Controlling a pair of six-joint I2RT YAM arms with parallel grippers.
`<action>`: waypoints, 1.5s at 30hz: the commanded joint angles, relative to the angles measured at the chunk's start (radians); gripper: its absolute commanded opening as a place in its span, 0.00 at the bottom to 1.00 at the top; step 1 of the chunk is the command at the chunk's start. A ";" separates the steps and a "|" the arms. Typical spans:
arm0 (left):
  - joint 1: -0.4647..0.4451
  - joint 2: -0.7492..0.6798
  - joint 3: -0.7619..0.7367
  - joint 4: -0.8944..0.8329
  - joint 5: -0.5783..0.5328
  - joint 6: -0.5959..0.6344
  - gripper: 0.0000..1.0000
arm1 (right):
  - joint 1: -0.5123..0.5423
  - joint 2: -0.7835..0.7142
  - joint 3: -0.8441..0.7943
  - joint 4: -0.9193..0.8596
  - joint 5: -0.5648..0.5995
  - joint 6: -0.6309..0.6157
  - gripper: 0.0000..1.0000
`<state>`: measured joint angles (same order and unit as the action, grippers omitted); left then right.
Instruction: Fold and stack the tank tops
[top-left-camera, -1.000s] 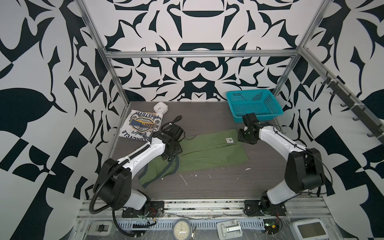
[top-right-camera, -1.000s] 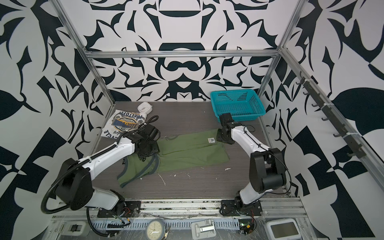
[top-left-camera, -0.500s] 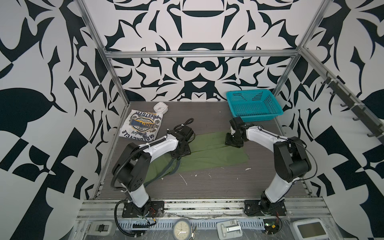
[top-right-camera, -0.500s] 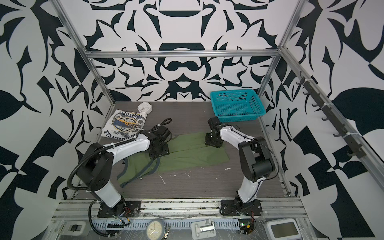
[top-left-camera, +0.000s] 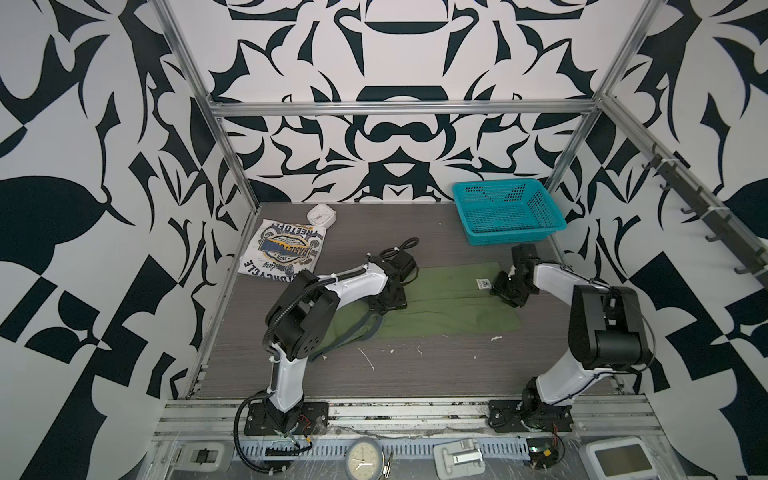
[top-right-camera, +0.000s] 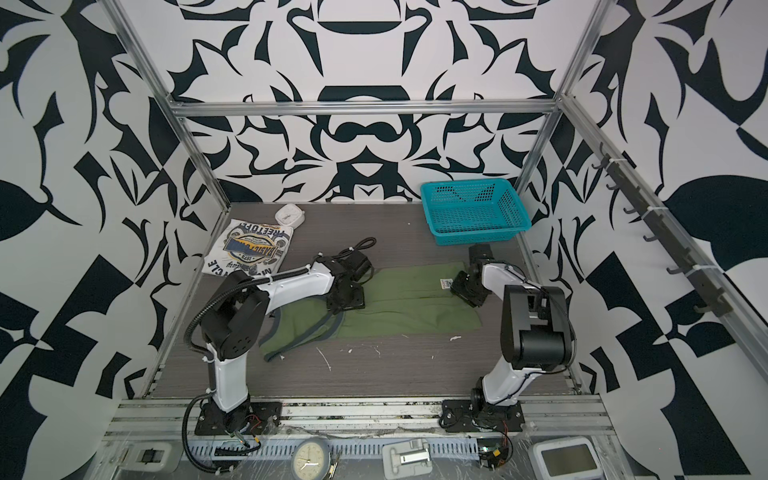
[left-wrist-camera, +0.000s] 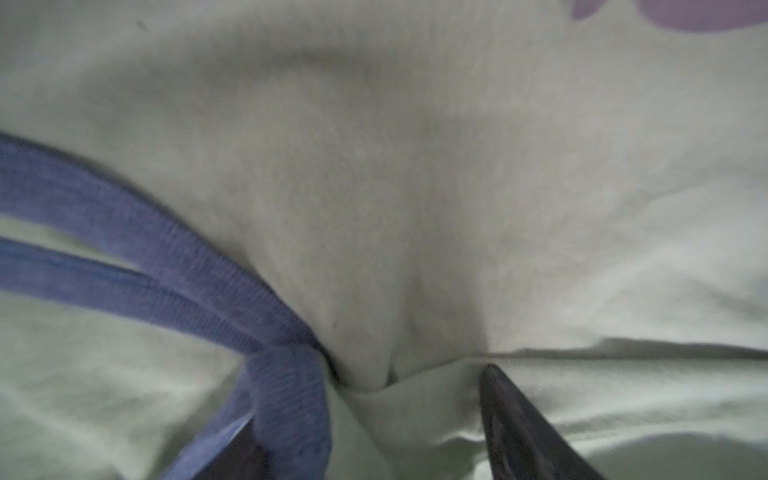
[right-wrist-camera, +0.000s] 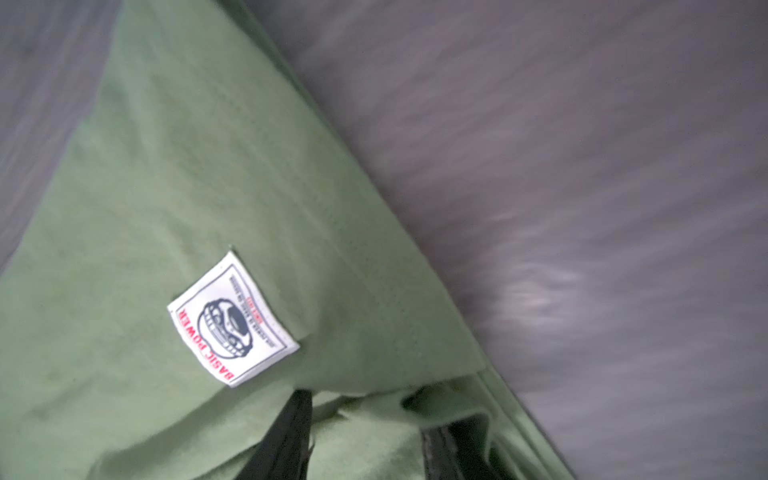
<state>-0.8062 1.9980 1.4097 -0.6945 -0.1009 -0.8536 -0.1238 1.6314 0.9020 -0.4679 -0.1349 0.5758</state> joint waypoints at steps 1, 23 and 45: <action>-0.042 0.091 0.107 0.001 0.077 0.036 0.68 | -0.084 -0.078 -0.026 -0.075 0.077 0.011 0.46; 0.130 -0.716 -0.603 -0.224 -0.170 -0.261 0.72 | 0.154 -0.324 -0.024 -0.123 0.026 -0.034 0.46; 0.251 -0.657 -0.694 0.021 -0.006 -0.237 0.26 | 0.170 -0.283 -0.018 -0.123 0.012 -0.047 0.46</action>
<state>-0.5591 1.3823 0.7105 -0.6415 -0.1066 -1.0603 0.0410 1.3445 0.8772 -0.5793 -0.1184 0.5419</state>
